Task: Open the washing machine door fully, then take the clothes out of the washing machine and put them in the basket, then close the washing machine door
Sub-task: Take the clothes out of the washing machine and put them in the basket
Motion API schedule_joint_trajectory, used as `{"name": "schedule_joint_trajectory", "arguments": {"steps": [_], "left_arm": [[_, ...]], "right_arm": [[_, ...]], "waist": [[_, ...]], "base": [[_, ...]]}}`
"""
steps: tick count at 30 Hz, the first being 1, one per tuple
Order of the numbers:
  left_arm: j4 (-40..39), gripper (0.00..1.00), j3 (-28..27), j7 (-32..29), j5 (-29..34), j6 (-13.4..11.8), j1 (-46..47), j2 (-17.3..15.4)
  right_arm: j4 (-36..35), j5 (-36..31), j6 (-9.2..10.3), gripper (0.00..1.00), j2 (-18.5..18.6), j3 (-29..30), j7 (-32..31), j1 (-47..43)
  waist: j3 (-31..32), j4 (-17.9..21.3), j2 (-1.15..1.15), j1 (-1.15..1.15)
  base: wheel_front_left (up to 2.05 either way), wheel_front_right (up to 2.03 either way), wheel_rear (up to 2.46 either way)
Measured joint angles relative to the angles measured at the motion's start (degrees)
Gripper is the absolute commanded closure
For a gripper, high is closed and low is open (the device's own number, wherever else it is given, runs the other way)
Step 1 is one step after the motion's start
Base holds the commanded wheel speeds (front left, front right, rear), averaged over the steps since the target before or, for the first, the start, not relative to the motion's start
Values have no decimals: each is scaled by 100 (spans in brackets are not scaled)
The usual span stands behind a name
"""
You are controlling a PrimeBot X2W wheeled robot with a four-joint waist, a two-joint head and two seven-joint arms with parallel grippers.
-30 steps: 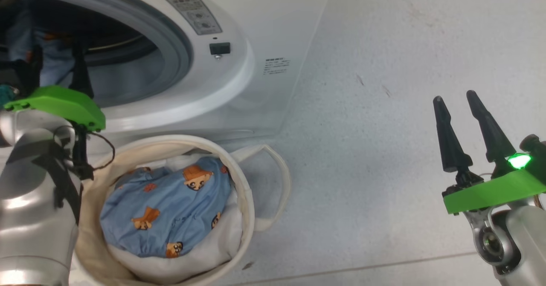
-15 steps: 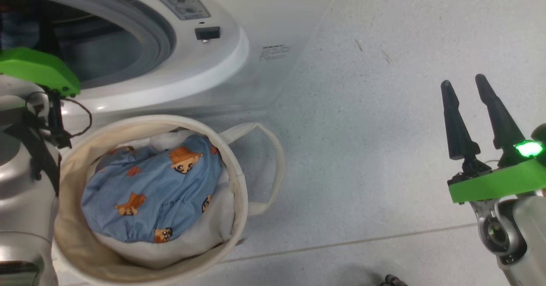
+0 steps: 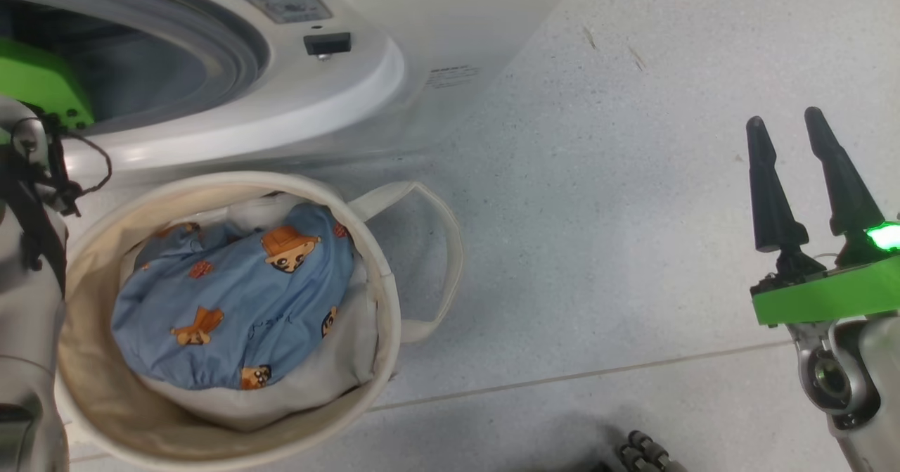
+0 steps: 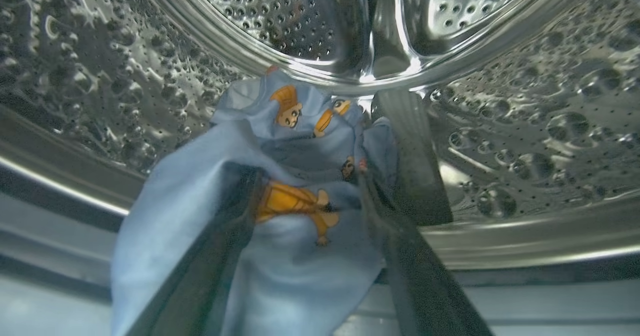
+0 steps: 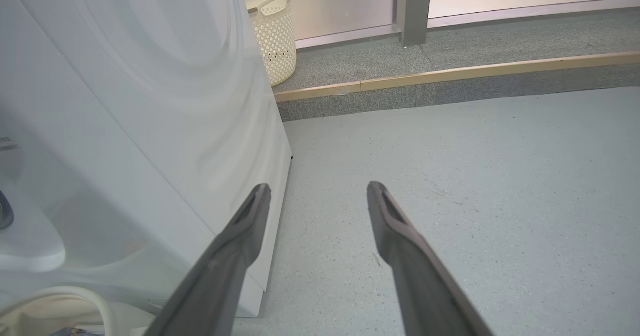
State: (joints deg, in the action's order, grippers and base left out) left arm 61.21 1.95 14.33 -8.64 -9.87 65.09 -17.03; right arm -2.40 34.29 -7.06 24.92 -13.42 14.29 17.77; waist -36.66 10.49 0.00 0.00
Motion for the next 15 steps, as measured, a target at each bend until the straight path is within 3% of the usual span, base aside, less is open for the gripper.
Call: {"name": "schedule_joint_trajectory", "arguments": {"steps": [8,15], "left_arm": [[912,0,64,-144,45,-331,412,18],[1090,0,93,-331,37,-478,576,52]], "right_arm": [[-5,0,0,0,-16,18,0,-3],[-7,0,0,0,-15,37,0,-7]], "waist": [[-21,24,0,0],[-35,27,0,0]], "base": [[0,0,0],[0,0,0]]}}
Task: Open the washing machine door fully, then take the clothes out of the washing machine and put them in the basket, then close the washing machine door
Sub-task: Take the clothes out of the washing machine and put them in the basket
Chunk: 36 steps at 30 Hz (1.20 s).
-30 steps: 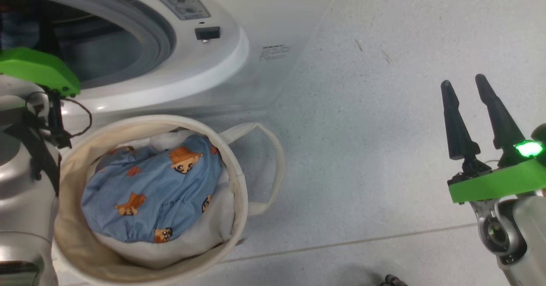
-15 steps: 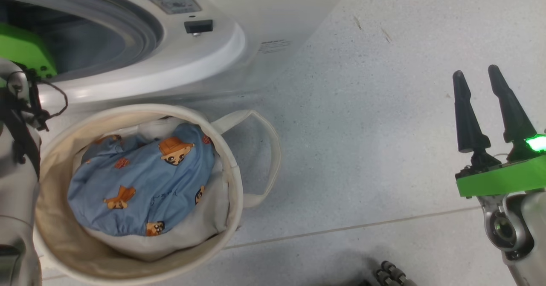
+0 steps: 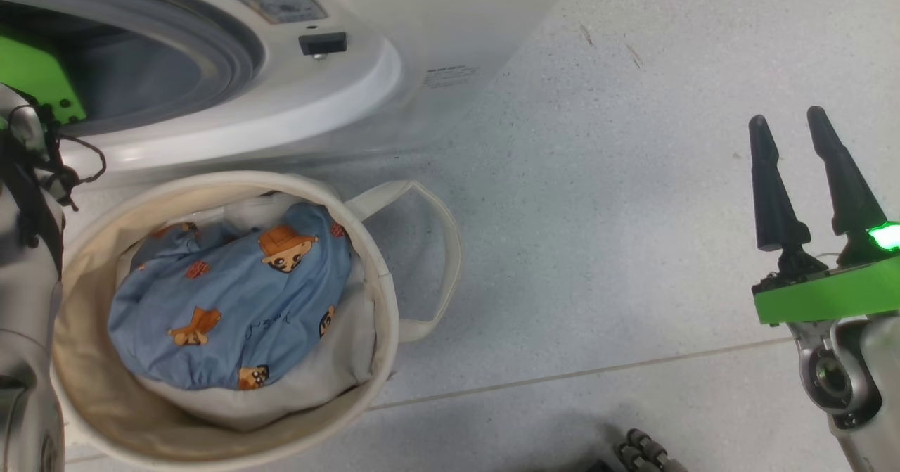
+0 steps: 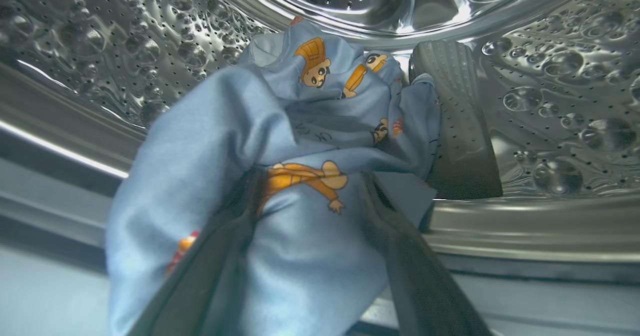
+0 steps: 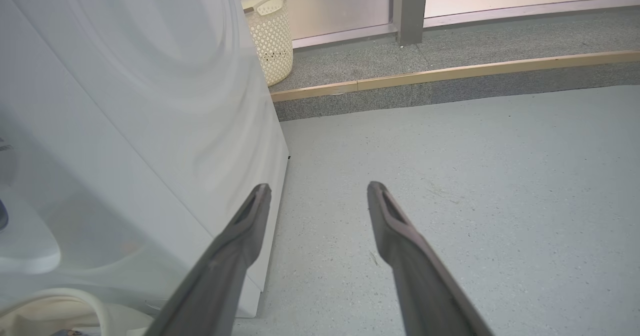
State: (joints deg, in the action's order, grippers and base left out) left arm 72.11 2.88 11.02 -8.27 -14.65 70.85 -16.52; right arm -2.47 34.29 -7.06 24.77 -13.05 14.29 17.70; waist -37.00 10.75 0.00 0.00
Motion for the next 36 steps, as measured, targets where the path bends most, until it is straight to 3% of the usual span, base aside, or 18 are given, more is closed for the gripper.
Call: {"name": "schedule_joint_trajectory", "arguments": {"steps": [3,4,24,36], "left_arm": [[19,4,0,19,-3,7,8,8],[19,98,0,19,-3,7,8,8],[105,100,36,322,-263,366,-400,226],[-900,100,40,327,-411,823,-1193,308]], "right_arm": [[0,0,0,0,0,0,0,0],[0,0,0,0,0,0,0,0],[123,1,0,0,-22,-110,0,1],[272,63,0,0,-107,-253,0,-6]], "waist": [[-1,-5,0,0],[-1,-5,0,0],[451,-112,0,0],[883,-207,0,0]], "base": [[0,0,0],[0,0,0],[0,0,0],[0,0,0]]}}
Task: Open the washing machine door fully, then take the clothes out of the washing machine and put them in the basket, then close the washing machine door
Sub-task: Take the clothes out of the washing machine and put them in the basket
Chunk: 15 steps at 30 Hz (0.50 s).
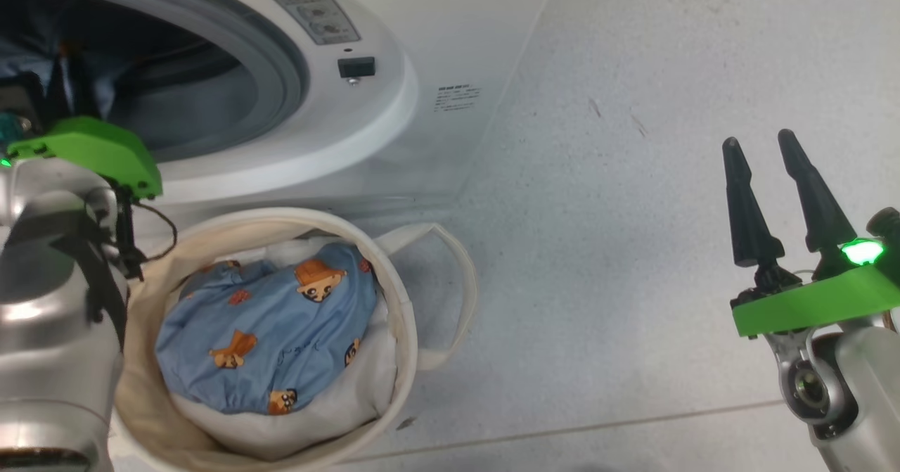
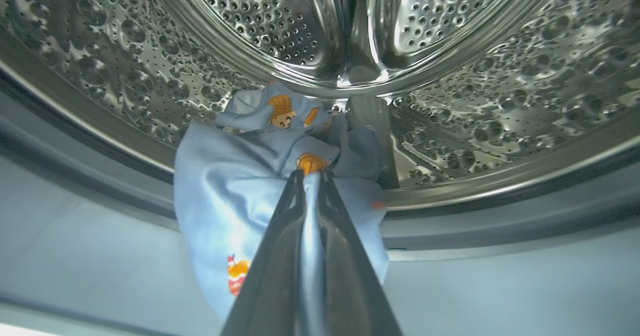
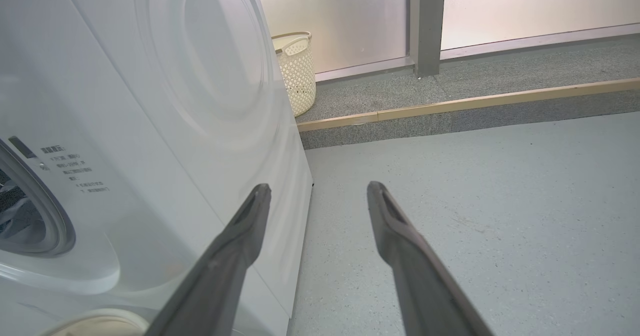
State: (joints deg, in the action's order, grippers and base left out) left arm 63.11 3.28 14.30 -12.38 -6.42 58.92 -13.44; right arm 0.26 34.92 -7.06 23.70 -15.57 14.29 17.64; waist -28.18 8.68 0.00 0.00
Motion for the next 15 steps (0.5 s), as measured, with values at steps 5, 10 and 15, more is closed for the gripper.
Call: {"name": "schedule_joint_trajectory", "arguments": {"steps": [5,10,15], "left_arm": [[-403,100,-71,0,-143,300,-431,110],[-702,100,-163,0,-201,527,-827,122],[-1014,100,-203,0,-201,701,-1126,174]], "right_arm": [[83,16,0,0,-8,-27,0,-64],[126,46,0,0,-12,-74,0,-69],[221,78,0,0,-18,-122,0,-257]], "waist": [[273,-68,0,0],[595,-154,0,0],[929,-258,0,0]], "base": [[0,0,0],[0,0,0],[0,0,0]]}}
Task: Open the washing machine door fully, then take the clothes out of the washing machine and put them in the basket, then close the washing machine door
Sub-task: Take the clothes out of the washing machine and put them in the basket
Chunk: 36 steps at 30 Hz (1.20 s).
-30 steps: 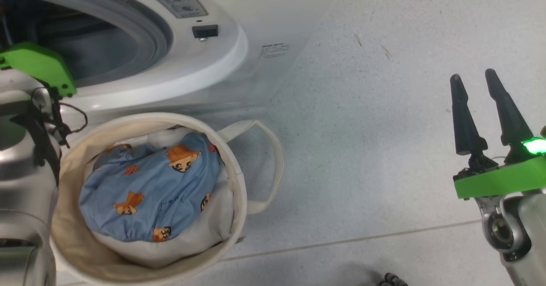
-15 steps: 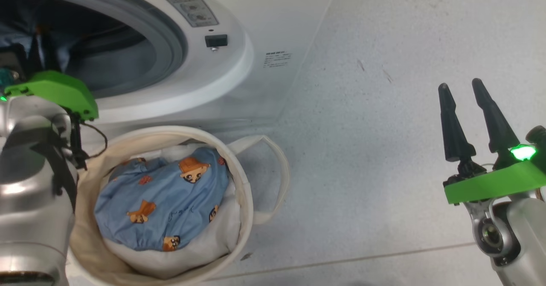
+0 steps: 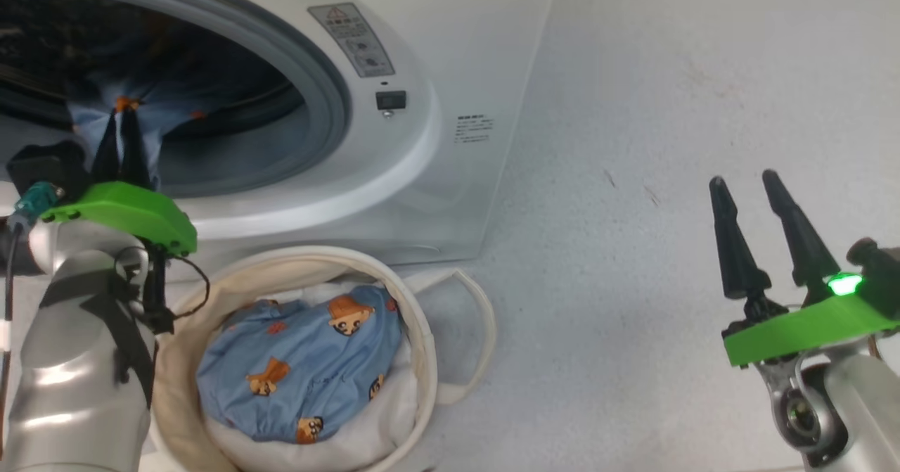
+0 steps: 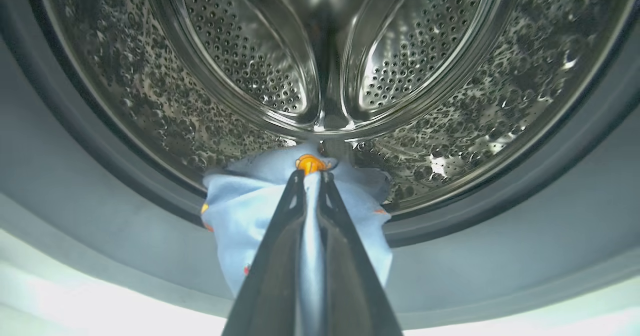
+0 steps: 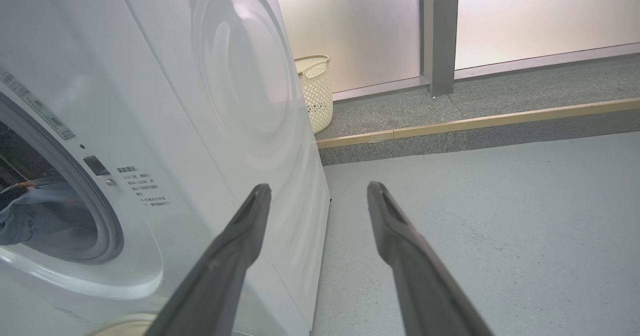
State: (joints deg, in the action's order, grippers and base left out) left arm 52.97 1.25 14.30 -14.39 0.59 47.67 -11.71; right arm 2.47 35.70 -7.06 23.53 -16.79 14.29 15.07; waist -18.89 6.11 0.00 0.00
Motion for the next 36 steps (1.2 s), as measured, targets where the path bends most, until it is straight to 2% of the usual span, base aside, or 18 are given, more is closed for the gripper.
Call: {"name": "schedule_joint_trajectory", "arguments": {"steps": [6,10,14,20,23,29,32,36], "left_arm": [[-570,100,-35,0,-280,426,-257,186],[-984,100,22,-85,-495,580,-416,225],[-1752,100,200,-503,-808,651,-553,211],[-3377,100,354,-1438,-1321,650,-820,126],[-4270,100,352,-1994,-1504,593,-1056,73],[-5761,100,339,-3031,-1833,172,-1463,44],[-6030,100,355,-3345,-1964,51,-1833,43],[-5936,100,374,-3382,-1976,-10,-2440,53]], "right_arm": [[59,30,0,0,-13,-12,0,-135],[80,70,0,0,-12,-3,0,-182],[108,100,0,0,-12,51,0,-307],[167,144,0,0,-13,73,0,-414],[167,172,0,0,-13,76,0,-416],[166,225,0,0,-11,63,0,-418],[166,231,0,0,-8,38,0,-418],[166,258,0,0,-2,-3,0,-416]], "waist": [[381,-166,0,0],[619,-289,0,0],[803,-435,0,0],[1008,-638,0,0],[1055,-717,0,0],[1059,-776,0,0],[1048,-759,0,0],[1008,-698,0,0]], "base": [[0,0,0],[0,0,0],[0,0,0],[0,0,0],[0,0,0],[0,0,0],[0,0,0],[0,0,0]]}}
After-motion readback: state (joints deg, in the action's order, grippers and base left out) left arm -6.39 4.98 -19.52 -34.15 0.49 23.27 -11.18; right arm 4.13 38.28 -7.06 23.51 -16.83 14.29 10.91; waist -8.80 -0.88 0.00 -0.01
